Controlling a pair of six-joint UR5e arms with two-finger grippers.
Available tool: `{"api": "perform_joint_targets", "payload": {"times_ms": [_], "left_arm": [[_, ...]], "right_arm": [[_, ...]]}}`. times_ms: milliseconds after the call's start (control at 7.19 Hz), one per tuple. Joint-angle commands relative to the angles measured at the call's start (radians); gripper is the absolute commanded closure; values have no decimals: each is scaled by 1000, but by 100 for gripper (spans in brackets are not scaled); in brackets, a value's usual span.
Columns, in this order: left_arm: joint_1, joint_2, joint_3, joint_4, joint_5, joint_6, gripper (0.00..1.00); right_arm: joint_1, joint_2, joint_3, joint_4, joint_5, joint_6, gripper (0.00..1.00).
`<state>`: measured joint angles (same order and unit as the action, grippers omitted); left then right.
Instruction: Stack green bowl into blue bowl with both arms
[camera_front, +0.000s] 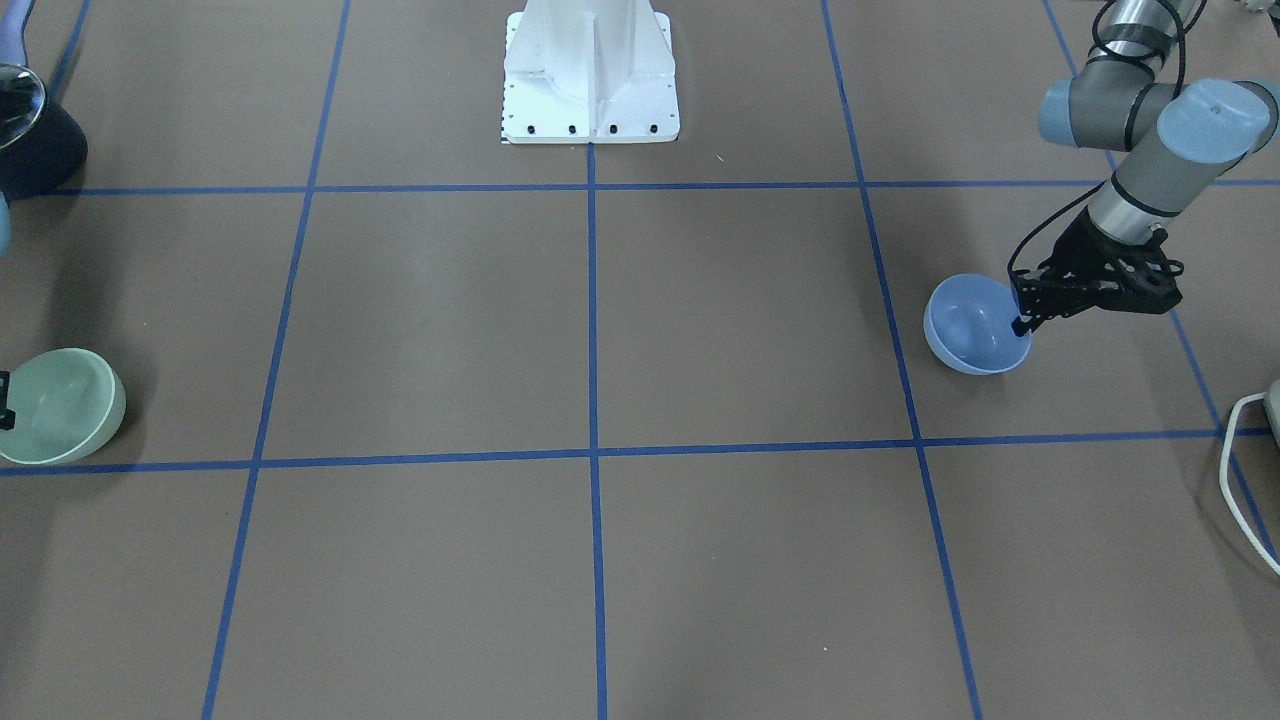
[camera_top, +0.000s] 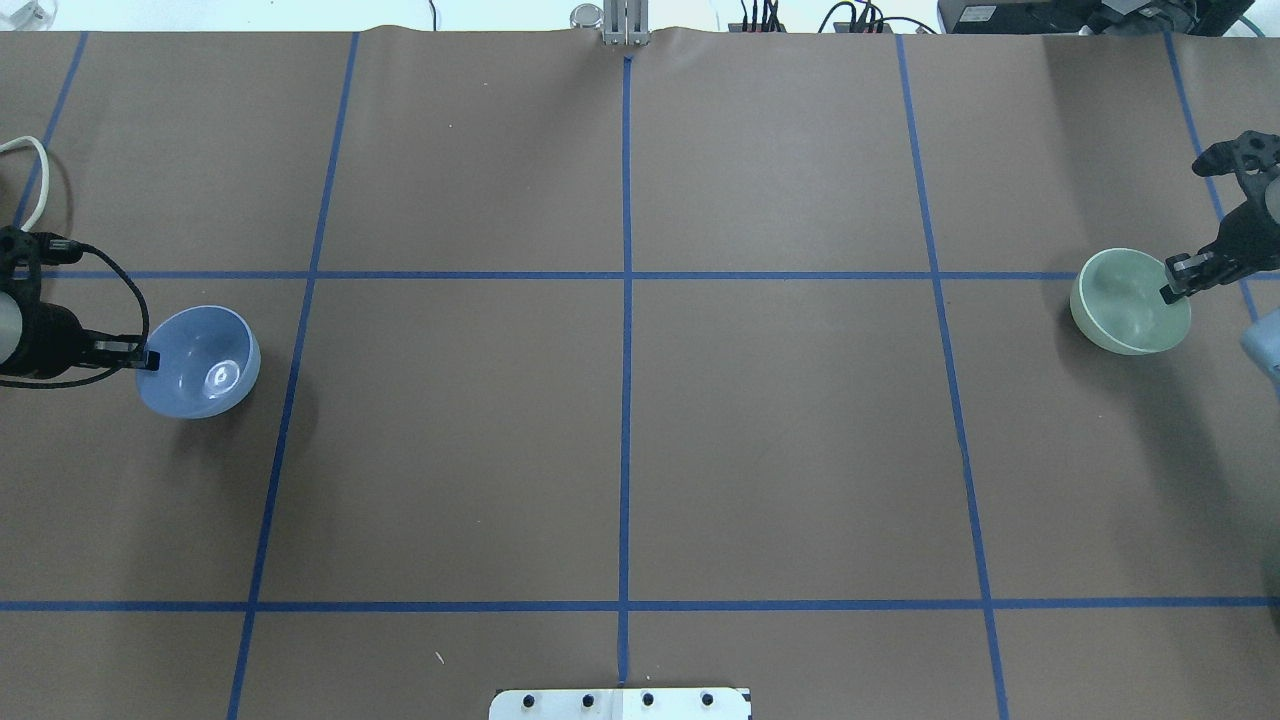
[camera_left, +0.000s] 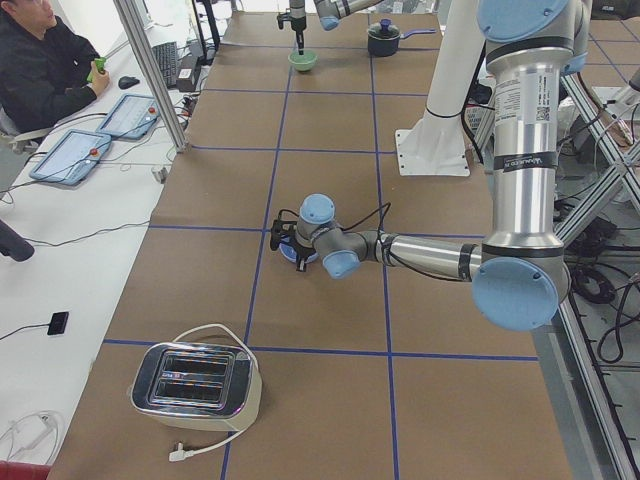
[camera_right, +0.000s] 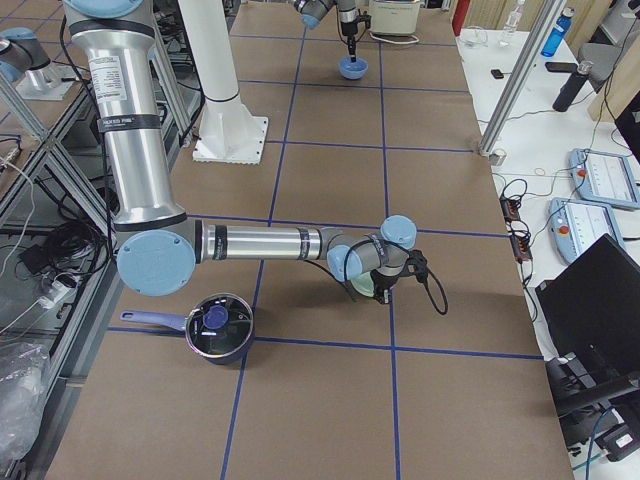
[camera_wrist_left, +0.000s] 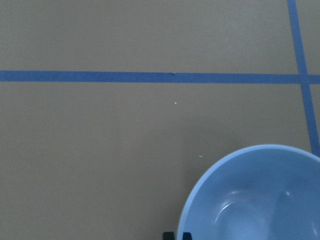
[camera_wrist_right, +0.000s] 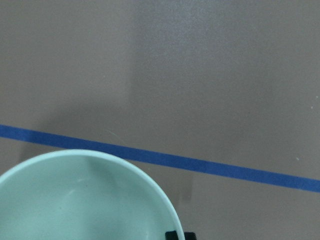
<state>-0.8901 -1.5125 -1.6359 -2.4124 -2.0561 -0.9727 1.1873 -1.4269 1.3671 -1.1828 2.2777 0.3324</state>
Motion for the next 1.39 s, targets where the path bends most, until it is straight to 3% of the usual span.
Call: {"api": "perform_joint_targets", "payload": {"times_ms": [0,278,417,557,835,1113,1252], "left_arm": [[-1,-8,-10,10,-43,-1,100],[-45,-63,-31,66,-130,-4,100],[-46,-136,-77,208,-130,-14,100],[-46,-232,-120,361,-124,-30,100],[-18,-418,-128,505,-108,-179,100],[177,-599,-111,655,52,-320,100],[238,-644,-88,668,106,-378,100]], "right_arm": [[2,11,4,-3,9,49,100],[40,55,20,-17,112,134,100],[47,89,49,-73,115,166,100],[51,130,105,-192,120,169,100],[48,209,220,-343,118,253,100],[-27,267,270,-340,111,424,100],[-72,310,271,-327,102,542,100]]}}
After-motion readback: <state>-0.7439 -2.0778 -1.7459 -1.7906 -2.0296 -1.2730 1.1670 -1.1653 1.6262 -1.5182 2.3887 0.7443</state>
